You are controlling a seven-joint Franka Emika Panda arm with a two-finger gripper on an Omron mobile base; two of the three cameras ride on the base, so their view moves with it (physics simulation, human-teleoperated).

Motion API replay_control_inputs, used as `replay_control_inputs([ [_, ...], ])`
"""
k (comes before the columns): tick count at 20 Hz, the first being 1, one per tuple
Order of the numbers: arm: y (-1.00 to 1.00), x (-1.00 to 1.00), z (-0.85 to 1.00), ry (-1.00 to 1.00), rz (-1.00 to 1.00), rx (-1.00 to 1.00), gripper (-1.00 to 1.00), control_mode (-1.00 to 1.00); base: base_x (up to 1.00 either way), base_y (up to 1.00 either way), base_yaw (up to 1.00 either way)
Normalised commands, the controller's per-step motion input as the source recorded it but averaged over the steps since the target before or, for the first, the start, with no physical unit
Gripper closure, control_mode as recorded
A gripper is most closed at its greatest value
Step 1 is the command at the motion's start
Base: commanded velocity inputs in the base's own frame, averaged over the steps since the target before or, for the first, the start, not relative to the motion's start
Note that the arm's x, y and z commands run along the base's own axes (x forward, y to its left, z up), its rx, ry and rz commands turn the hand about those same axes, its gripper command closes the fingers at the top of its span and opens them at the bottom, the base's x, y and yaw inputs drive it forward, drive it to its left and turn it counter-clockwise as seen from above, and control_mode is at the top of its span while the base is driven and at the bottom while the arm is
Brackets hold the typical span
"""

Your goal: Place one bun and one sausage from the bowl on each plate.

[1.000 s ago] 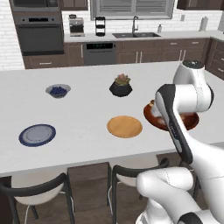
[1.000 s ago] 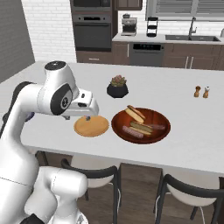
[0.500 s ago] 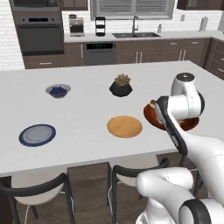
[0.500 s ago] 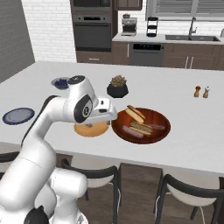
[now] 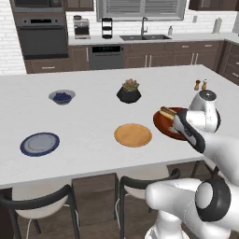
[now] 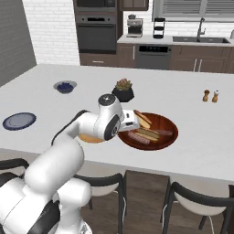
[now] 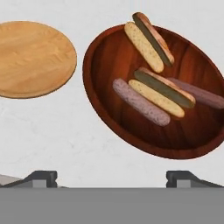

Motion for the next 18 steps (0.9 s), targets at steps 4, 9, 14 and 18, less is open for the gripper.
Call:
replay_control_inputs([
  [4, -0.11, 0.70, -0.31, 0.00, 0.08, 0.00, -1.00, -1.00, 0.00, 0.00, 0.00],
  [9, -0.09, 0.47, -0.28, 0.02, 0.11, 0.00, -1.00, -1.00, 0.00, 0.00, 0.00],
  [14, -0.06, 0.37, -0.17, 0.02, 0.06, 0.00, -1.00, -1.00, 0.00, 0.00, 0.00],
  [18, 0.00, 0.38, -0.19, 0.04, 0.02, -0.01, -1.00, -1.00, 0.00, 0.00, 0.00],
])
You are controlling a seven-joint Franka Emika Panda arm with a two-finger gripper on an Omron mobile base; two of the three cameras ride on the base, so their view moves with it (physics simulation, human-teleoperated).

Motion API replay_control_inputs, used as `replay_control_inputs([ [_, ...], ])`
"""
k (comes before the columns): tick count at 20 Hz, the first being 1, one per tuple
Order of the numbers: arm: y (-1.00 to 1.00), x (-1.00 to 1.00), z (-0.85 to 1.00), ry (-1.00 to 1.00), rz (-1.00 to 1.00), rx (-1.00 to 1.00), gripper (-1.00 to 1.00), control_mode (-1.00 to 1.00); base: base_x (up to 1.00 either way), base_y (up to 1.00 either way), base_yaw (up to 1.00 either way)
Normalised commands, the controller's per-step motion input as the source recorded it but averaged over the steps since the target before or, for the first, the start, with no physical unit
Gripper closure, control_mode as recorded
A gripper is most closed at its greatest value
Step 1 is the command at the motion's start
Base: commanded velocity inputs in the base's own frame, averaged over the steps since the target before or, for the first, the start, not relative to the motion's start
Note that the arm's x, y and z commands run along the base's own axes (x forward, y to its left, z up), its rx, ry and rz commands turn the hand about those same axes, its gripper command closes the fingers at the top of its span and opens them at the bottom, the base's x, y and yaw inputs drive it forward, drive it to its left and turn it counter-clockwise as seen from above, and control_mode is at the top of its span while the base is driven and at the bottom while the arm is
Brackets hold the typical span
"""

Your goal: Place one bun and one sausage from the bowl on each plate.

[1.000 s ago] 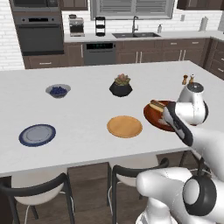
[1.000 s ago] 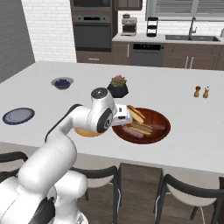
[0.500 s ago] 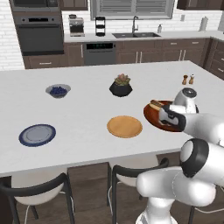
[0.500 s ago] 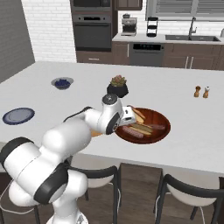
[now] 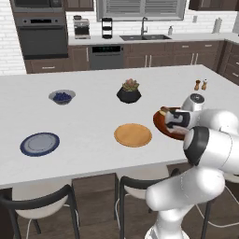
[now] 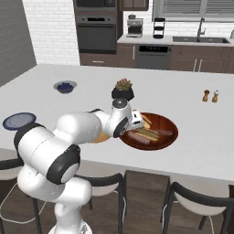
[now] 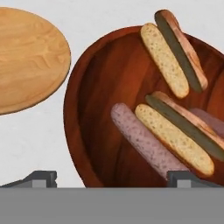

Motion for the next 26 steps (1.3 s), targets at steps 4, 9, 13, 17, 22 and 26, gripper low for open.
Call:
replay_control_inputs([
  [4, 0.04, 0.23, -0.10, 0.03, 0.15, -0.09, -1.00, -1.00, 0.00, 0.00, 0.00],
  [9, 0.02, 0.15, -0.04, 0.00, 0.21, -0.09, -1.00, -1.00, 0.00, 0.00, 0.00],
  [13, 0.00, 0.26, -0.23, 0.06, 0.29, -0.07, -1.00, -1.00, 0.00, 0.00, 0.00],
  [17, 0.29, 0.32, -0.11, 0.27, 0.03, -0.18, -1.00, -1.00, 0.00, 0.00, 0.00],
  [22, 0.14, 0.21, -0.01, 0.17, 0.00, -0.14, -1.00, -1.00, 0.00, 0.00, 0.00],
  [26, -0.09, 0.18, -0.30, 0.08, 0.10, -0.04, -1.00, -1.00, 0.00, 0.00, 0.00],
])
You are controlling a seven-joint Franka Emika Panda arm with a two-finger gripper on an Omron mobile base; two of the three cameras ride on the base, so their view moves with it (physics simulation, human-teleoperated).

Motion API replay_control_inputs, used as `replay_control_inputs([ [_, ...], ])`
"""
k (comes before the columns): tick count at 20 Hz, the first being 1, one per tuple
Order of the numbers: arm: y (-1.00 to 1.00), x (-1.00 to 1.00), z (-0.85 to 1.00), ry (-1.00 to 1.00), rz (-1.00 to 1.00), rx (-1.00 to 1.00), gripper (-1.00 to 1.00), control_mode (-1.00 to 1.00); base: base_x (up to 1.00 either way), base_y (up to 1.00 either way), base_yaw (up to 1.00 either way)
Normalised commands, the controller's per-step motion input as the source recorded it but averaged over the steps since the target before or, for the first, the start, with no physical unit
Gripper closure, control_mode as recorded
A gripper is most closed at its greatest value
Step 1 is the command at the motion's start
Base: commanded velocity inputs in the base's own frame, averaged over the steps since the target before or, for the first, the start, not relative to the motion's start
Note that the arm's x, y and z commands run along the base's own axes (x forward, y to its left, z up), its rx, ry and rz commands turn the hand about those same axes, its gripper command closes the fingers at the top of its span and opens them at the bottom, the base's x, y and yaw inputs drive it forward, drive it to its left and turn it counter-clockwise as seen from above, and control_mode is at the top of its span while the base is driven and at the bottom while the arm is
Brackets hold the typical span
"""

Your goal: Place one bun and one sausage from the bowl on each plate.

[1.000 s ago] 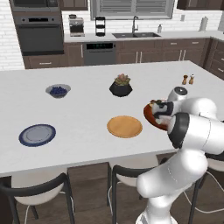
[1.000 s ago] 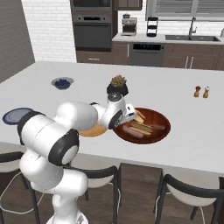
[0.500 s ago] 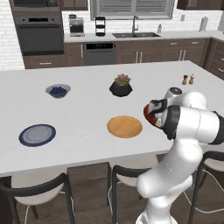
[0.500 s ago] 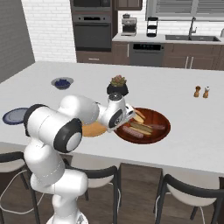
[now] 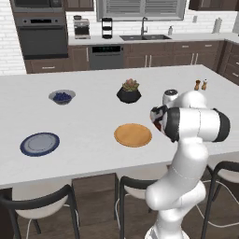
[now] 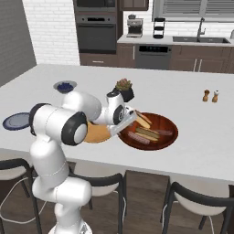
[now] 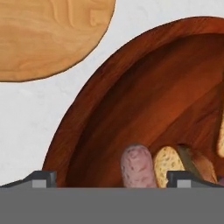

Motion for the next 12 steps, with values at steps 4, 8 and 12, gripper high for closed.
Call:
replay_control_inputs([
  [4, -0.34, 0.28, -0.39, 0.13, 0.16, 0.00, -1.00, -1.00, 0.00, 0.00, 0.00],
  [8, -0.17, 0.23, -0.04, 0.09, 0.10, 0.00, -1.00, -1.00, 0.00, 0.00, 0.00],
  [12, -0.05, 0.02, 0.01, 0.03, 0.07, 0.00, -1.00, -1.00, 0.00, 0.00, 0.00],
])
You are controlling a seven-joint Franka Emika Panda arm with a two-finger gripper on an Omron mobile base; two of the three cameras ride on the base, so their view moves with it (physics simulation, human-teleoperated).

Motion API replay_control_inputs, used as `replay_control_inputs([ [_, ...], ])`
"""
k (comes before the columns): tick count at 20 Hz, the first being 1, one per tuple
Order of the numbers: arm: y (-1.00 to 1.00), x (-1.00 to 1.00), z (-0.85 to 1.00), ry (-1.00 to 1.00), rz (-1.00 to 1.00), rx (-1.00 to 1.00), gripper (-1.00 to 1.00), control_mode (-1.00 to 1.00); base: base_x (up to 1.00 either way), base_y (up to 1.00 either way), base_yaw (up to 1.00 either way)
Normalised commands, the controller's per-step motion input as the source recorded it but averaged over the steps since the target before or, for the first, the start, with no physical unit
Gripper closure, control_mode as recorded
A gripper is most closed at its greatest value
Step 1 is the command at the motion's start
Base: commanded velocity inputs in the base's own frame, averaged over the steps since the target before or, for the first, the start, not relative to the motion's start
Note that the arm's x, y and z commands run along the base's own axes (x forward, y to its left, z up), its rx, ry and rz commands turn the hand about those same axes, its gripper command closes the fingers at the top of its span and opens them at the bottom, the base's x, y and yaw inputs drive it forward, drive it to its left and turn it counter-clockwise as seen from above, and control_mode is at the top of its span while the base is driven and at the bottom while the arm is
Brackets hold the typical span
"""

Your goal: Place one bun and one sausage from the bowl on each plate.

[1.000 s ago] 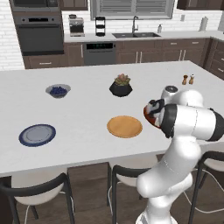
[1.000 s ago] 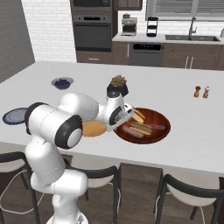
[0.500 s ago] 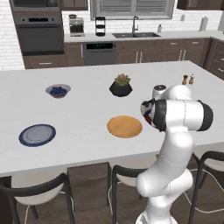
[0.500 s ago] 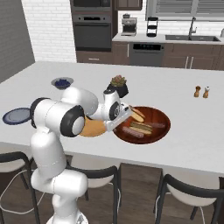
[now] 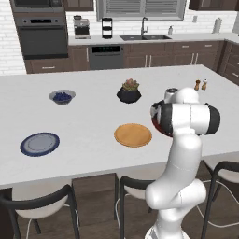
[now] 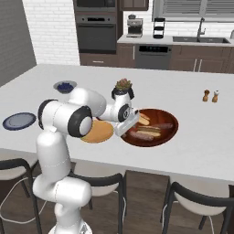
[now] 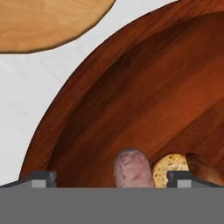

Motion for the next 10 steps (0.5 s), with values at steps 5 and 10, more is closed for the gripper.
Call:
replay_control_inputs([
  [5, -0.16, 0.00, 0.37, 0.01, 0.06, 0.00, -1.00, -1.00, 0.00, 0.00, 0.00],
  [10, -0.45, 0.07, 0.25, 0.12, 0.11, 0.00, -1.00, -1.00, 0.00, 0.00, 0.00],
])
